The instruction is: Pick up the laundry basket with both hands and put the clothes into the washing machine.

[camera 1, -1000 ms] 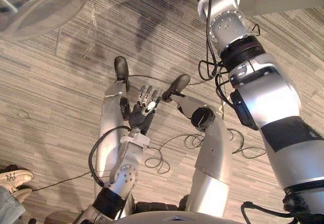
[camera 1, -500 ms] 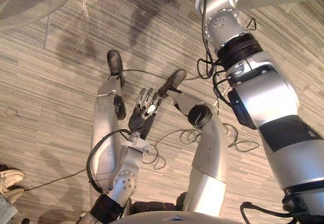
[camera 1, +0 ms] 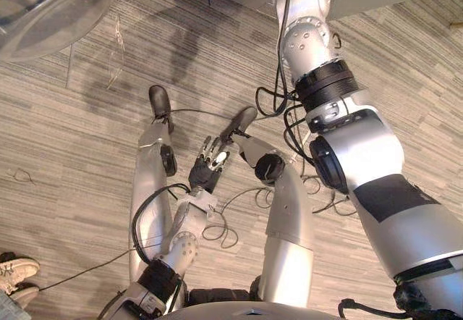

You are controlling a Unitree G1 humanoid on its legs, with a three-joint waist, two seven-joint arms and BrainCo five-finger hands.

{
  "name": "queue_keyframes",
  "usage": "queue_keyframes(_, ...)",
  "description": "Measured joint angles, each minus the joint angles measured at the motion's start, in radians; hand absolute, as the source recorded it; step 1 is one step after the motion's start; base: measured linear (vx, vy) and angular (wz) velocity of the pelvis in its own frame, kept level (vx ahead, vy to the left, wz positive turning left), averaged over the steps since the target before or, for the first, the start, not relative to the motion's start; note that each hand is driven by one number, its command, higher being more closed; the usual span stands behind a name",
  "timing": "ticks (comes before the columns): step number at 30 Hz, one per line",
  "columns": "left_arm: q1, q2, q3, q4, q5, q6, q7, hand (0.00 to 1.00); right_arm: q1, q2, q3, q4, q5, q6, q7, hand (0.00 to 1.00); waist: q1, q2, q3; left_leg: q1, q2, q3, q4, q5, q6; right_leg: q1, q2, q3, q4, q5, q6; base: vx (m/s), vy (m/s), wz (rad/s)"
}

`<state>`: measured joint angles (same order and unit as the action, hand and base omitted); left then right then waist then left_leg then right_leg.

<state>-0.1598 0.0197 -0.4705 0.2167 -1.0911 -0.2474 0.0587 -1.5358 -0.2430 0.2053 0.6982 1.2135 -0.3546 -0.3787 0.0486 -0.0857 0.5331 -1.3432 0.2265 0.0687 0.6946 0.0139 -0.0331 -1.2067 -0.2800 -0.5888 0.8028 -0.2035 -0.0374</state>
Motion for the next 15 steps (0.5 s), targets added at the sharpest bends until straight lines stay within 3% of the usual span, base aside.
queue_keyframes(2, -0.007, 0.0, 0.004, 0.0, -0.008, 0.0, 0.001, 0.0, -0.001, -0.045, -0.036, -0.243, 0.006, -0.037, -0.002, 1.0, 0.001, 0.0, 0.0, 0.001, 0.004, -0.004, 0.003, 0.001, 0.0, 0.005, 0.006, 0.0, -0.002, 0.0, 0.0, 0.0, 0.0, 0.0)
queue_keyframes(6, -0.002, -0.002, 0.011, -0.009, -0.008, -0.001, 0.003, 0.0, 0.043, -0.062, -0.061, -0.327, 0.041, -0.044, -0.034, 1.0, 0.01, -0.003, 0.0, -0.004, 0.004, -0.018, 0.034, 0.02, 0.006, 0.011, 0.003, -0.004, 0.024, -0.008, -0.015, 0.01, -0.032, 0.05)
queue_keyframes(7, -0.001, -0.002, 0.012, -0.012, -0.008, -0.001, 0.003, 0.0, 0.048, -0.062, -0.066, -0.328, 0.031, -0.07, -0.052, 1.0, 0.01, -0.003, 0.0, -0.007, 0.001, -0.018, 0.046, 0.018, 0.009, 0.011, -0.004, -0.004, 0.036, -0.011, -0.02, 0.02, -0.032, 0.15)
queue_keyframes(10, 0.015, -0.005, 0.025, -0.035, -0.007, -0.001, 0.001, 0.0, 0.072, -0.062, -0.1, -0.323, -0.013, -0.133, -0.068, 1.0, 0.02, -0.003, 0.0, -0.018, -0.009, -0.021, 0.064, 0.008, 0.012, 0.006, -0.026, -0.004, 0.068, -0.021, -0.027, 0.0, -0.026, 0.16)
queue_keyframes(12, 0.02, -0.011, 0.028, -0.057, -0.007, -0.003, 0.0, 0.0, 0.049, -0.062, -0.141, -0.229, -0.015, -0.18, -0.057, 1.0, 0.038, -0.003, 0.0, -0.029, -0.011, -0.021, 0.071, -0.003, 0.01, 0.0, -0.031, -0.004, 0.072, -0.029, -0.014, -0.03, 0.002, 0.03)
queue_keyframes(14, 0.02, -0.009, 0.025, -0.057, -0.007, 0.0, -0.001, 0.0, -0.002, -0.077, -0.171, -0.082, 0.019, -0.18, -0.056, 1.0, 0.037, -0.003, 0.0, -0.029, -0.011, -0.014, 0.066, -0.006, 0.015, -0.001, -0.034, -0.004, 0.068, -0.029, -0.009, -0.06, 0.021, 0.01)
queue_keyframes(15, 0.02, -0.003, 0.018, -0.057, -0.007, 0.0, -0.002, 0.0, -0.026, -0.091, -0.167, -0.003, 0.03, -0.158, -0.049, 1.0, 0.037, -0.003, 0.0, -0.028, -0.011, -0.008, 0.052, -0.005, 0.014, -0.004, -0.034, -0.004, 0.056, -0.028, -0.003, -0.07, 0.025, 0.01)
